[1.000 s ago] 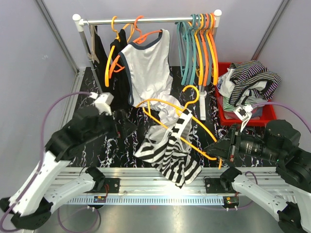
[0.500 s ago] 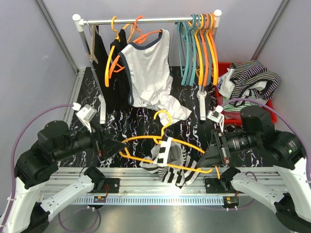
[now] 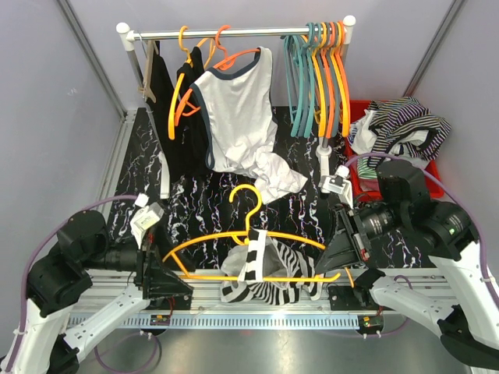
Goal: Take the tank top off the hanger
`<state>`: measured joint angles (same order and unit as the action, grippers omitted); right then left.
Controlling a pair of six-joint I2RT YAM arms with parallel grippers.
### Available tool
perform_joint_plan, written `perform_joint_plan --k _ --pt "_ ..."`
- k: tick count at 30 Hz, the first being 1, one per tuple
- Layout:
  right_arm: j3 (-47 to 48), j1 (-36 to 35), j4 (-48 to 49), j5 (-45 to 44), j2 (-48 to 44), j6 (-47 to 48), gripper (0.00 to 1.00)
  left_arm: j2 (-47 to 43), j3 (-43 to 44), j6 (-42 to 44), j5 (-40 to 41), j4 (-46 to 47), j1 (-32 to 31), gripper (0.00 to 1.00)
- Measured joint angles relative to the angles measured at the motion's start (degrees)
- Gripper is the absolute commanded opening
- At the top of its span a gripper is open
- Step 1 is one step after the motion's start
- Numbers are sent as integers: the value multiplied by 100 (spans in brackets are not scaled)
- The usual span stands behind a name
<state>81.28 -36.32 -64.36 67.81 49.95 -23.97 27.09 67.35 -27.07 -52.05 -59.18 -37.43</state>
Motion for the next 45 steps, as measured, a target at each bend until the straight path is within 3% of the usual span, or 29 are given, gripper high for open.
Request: perform_joint_plan --k 2,3,7,8,11,13,16,20,24,28,34,41,45 --pt "0 0 0 87 90 61 0 -55 -155 -249 -295 216 0 30" --pt "0 0 -2 149 118 96 0 -81 -238 -363 -431 328 2 0" --pt "4 -2 -52 267 162 341 1 -201 -483 -765 -892 798 -7 0" --pt "7 -4 -87 273 162 407 32 -225 -501 -822 -938 861 -7 0" --pt "79 -4 -273 11 216 522 100 -236 -525 -874 -1016 968 -7 0" --pt "234 -7 -457 -518 317 656 100 -236 -525 -796 -986 835 -7 0" --pt "503 -2 -737 -2234 369 603 100 -205 -442 -476 -555 343 -9 0" --pt "538 0 -977 -4548 247 149 100 50 -291 -254 807 -479 -11 0" --pt "350 0 -927 -5921 9 -372 100 555 -501 -463 1884 -538 -7 0" --pt "-424 0 -398 -5945 -358 -662 100 1106 -551 -640 2546 -376 -7 0" --pt "-1867 -166 680 -5464 -256 -944 100 1633 -356 -754 2848 22 -44 0" --pt "-2109 -1672 1974 -5921 704 -1198 100 1851 -260 -905 3038 407 -339 0" --pt "-2111 -2306 2583 -6616 1241 -1309 100 1851 -254 -990 3132 503 -376 0"
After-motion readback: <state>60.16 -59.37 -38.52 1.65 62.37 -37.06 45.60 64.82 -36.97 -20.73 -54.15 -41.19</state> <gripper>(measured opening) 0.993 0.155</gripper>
